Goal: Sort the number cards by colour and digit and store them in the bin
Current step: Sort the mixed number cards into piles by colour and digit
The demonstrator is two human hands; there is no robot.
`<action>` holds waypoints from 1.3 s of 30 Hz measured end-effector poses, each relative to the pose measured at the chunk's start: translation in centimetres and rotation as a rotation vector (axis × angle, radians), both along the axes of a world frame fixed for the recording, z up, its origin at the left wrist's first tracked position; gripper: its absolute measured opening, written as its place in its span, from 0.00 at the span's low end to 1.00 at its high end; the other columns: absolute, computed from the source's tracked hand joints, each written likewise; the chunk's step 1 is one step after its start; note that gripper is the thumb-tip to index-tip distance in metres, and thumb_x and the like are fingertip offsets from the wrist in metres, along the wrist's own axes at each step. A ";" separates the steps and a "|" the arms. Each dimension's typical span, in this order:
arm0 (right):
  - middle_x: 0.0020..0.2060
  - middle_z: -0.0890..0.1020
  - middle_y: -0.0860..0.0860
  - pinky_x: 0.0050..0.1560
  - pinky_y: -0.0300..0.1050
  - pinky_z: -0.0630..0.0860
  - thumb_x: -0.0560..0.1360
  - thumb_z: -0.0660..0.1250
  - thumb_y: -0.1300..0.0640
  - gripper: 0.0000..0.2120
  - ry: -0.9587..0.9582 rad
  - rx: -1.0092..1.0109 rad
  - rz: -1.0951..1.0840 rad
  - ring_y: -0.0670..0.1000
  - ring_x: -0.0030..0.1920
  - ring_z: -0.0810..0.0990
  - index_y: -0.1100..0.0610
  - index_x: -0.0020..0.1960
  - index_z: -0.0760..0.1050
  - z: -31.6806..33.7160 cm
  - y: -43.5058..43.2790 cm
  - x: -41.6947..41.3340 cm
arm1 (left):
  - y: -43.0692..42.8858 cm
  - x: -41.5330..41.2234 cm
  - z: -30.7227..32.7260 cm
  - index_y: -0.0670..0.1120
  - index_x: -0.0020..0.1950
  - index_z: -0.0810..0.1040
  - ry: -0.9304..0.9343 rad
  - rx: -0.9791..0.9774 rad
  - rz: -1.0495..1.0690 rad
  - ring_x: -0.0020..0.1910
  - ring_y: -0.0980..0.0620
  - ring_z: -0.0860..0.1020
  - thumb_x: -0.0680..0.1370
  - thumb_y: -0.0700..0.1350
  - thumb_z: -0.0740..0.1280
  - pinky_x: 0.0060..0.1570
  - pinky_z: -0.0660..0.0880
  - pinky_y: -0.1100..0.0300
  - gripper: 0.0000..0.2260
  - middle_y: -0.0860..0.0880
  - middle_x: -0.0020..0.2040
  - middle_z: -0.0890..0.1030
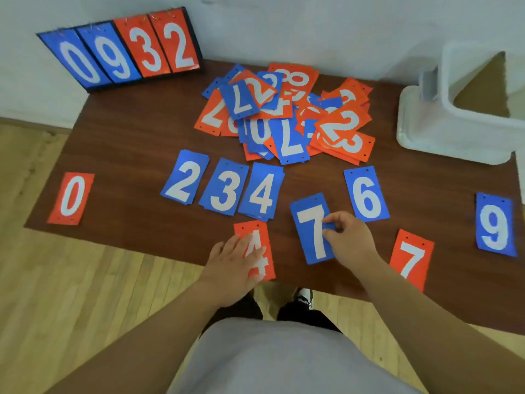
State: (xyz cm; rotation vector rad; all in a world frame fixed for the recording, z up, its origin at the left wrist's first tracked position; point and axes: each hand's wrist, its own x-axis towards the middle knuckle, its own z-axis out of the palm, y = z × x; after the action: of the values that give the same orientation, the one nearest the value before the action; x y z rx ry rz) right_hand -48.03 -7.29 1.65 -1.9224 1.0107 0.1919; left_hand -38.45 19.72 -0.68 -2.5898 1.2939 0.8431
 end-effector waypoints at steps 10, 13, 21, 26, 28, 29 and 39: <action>0.50 0.78 0.43 0.34 0.40 0.74 0.80 0.69 0.55 0.08 0.044 0.004 -0.081 0.42 0.45 0.78 0.46 0.56 0.75 0.2 0.6 -1.5 | -0.3 1.3 1.3 0.57 0.76 0.62 0.035 -0.168 0.054 0.81 0.46 0.52 0.81 0.64 0.57 0.77 0.53 0.44 0.25 0.51 0.81 0.58; 0.48 0.77 0.45 0.35 0.43 0.75 0.80 0.68 0.57 0.09 0.016 -0.013 -0.210 0.45 0.44 0.77 0.47 0.57 0.75 0.2 -0.1 -3.2 | -2.0 1.8 1.8 0.56 0.74 0.64 0.041 -0.271 0.054 0.78 0.47 0.59 0.80 0.63 0.60 0.74 0.58 0.46 0.24 0.50 0.77 0.63; 0.47 0.79 0.45 0.40 0.48 0.77 0.79 0.66 0.60 0.11 -0.027 -0.144 -0.504 0.49 0.41 0.79 0.48 0.59 0.75 2.0 -7.7 -7.8 | -10.9 1.8 2.3 0.56 0.79 0.58 -0.010 -0.261 -0.034 0.77 0.44 0.58 0.81 0.63 0.58 0.75 0.60 0.44 0.28 0.47 0.77 0.61; 0.43 0.75 0.42 0.33 0.43 0.74 0.80 0.65 0.61 0.12 -0.009 -0.205 -0.507 0.45 0.37 0.77 0.49 0.61 0.73 2.2 -14.8 -8.6 | -19.1 -0.1 1.9 0.58 0.81 0.51 -0.021 -0.186 -0.094 0.76 0.41 0.57 0.82 0.64 0.55 0.73 0.59 0.42 0.30 0.45 0.79 0.57; 0.45 0.76 0.43 0.36 0.45 0.77 0.80 0.66 0.60 0.13 -0.003 -0.209 -0.477 0.44 0.38 0.77 0.49 0.62 0.74 1.4 -17.1 -8.6 | -22.5 -0.8 1.3 0.59 0.81 0.50 -0.025 -0.160 -0.115 0.76 0.40 0.56 0.82 0.64 0.55 0.72 0.58 0.42 0.30 0.44 0.79 0.56; 0.48 0.77 0.45 0.37 0.45 0.77 0.80 0.66 0.59 0.13 0.004 -0.209 -0.459 0.44 0.39 0.77 0.49 0.63 0.74 0.8 -18.1 -8.5 | -24.1 -1.1 0.8 0.60 0.81 0.49 -0.036 -0.140 -0.130 0.76 0.40 0.56 0.81 0.64 0.54 0.72 0.58 0.42 0.30 0.44 0.79 0.55; 0.67 0.70 0.51 0.55 0.51 0.81 0.79 0.68 0.52 0.21 0.208 -0.286 -0.142 0.54 0.62 0.76 0.47 0.71 0.70 -3.7 -21.1 -7.8 | -26.1 -1.1 -0.6 0.64 0.81 0.43 0.023 0.058 -0.254 0.81 0.40 0.42 0.80 0.68 0.52 0.77 0.45 0.38 0.32 0.50 0.83 0.39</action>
State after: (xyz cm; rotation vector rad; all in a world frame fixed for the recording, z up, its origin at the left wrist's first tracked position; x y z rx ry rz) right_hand -55.85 -28.41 -2.10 -2.1076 1.3704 0.1749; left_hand -39.51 -6.37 -1.24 -2.3131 1.5383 0.8506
